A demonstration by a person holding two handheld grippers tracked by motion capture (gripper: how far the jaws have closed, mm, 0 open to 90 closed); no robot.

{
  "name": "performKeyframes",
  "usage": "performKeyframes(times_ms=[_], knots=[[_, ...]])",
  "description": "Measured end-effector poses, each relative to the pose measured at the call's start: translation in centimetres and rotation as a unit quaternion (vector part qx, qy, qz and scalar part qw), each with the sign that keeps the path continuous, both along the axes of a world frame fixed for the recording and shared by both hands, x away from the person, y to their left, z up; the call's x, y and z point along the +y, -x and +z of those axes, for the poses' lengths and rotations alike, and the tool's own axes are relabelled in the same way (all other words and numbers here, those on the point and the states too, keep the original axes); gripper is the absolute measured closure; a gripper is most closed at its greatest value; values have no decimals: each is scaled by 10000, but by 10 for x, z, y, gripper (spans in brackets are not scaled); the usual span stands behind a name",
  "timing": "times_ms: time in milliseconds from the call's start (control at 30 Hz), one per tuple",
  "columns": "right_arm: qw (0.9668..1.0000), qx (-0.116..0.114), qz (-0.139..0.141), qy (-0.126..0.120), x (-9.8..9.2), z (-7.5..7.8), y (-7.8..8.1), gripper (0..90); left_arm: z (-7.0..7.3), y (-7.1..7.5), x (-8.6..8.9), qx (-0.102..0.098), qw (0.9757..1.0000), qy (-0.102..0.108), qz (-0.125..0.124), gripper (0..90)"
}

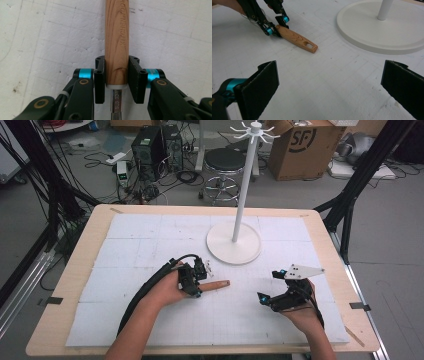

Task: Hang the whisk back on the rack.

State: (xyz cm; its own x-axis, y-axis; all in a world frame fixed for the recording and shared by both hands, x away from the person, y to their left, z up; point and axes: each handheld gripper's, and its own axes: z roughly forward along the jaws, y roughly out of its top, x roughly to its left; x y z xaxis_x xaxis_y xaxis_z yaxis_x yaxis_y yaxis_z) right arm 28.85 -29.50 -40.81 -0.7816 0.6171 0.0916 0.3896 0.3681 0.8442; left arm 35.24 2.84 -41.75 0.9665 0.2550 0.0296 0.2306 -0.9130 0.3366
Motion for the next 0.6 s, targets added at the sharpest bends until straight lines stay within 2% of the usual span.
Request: performKeyframes(times_ms=[167, 333, 467, 600], knots=[[10000, -29, 9, 1, 0, 1, 1, 4, 1, 1, 0, -73, 9999, -69, -75, 703], [10000, -33, 2, -22, -2, 1, 0, 4, 3, 2, 5, -69, 9999, 32, -82, 704], [10000, -23, 2, -12, -1, 0, 0, 4, 11, 1, 12, -48, 9995, 314, 41, 705], [10000, -35, 17, -11, -1, 0, -1, 4, 22, 3, 20, -79, 9973, 716, 128, 705]])
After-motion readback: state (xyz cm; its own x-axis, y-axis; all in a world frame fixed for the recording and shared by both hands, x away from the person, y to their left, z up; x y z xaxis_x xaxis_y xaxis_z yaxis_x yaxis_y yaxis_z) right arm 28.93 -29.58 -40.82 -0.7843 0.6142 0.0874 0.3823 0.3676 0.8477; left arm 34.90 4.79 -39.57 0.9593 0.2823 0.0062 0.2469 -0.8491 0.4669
